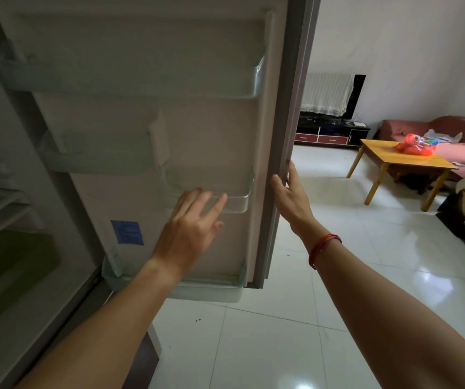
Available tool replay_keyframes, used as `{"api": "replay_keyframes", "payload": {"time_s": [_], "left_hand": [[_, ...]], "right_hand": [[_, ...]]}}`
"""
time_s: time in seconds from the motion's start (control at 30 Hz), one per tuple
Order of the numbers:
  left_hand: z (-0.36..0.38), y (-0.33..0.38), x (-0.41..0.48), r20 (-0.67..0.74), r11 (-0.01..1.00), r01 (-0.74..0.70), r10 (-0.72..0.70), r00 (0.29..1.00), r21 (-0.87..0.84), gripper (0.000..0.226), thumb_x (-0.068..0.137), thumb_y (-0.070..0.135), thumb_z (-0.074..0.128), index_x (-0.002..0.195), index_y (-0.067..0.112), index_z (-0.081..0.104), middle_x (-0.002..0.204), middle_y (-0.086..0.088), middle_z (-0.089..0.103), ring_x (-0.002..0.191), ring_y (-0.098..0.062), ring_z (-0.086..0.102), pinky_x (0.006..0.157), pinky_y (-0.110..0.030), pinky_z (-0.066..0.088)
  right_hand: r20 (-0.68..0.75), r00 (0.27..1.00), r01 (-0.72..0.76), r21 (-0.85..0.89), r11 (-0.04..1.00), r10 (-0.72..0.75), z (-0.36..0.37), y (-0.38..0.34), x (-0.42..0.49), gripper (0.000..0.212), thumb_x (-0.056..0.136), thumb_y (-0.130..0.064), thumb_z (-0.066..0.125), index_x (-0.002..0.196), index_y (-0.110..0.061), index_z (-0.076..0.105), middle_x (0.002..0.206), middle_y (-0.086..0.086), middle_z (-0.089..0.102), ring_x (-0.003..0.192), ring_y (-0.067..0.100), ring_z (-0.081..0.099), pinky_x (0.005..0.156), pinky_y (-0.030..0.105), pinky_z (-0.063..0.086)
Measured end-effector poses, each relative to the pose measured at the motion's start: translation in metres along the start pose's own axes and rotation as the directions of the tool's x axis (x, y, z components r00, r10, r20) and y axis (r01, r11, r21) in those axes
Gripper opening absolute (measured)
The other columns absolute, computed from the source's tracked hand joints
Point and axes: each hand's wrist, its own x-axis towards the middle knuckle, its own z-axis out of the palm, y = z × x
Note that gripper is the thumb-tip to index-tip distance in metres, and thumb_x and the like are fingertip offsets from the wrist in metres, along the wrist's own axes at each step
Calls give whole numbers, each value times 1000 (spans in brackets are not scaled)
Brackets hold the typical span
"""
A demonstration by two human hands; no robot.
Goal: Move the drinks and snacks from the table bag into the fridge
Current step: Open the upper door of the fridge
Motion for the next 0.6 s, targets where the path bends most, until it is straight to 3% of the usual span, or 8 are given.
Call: {"api": "replay_keyframes", "payload": {"time_s": [0.13,0.27,0.43,0.6], "left_hand": [[18,-1,19,47,1000,15,-16,999,25,57,79,14,79,132,6,59,123,-18,62,113,-39,57,102,-51,47],[31,0,35,114,998,40,-45,992,49,60,78,15,78,134,6,57,125,-18,60,117,-39,56,107,-52,42],[41,0,48,160,996,53,-63,985,70,69,72,17,83,135,5,56,127,-18,60,118,-40,56,105,-52,43],[47,-2,51,202,994,58,-75,977,88,75,72,18,83,138,4,52,136,-18,56,124,-41,53,106,-53,42]], "right_hand": [[23,1000,-7,-1,1000,7,8,3,25,65,106,-38,43,162,-22,15,167,-2,22,152,20,25,124,43,25],[52,998,-36,23,999,35,15,5,46,66,106,-40,43,162,-22,12,167,1,23,151,26,29,122,47,30],[78,996,-55,36,998,52,19,1,69,67,107,-37,43,161,-18,9,167,3,22,151,24,27,120,39,27],[109,992,-67,39,997,62,22,1,81,68,105,-41,44,161,-21,11,165,1,27,149,26,32,120,48,32]]}}
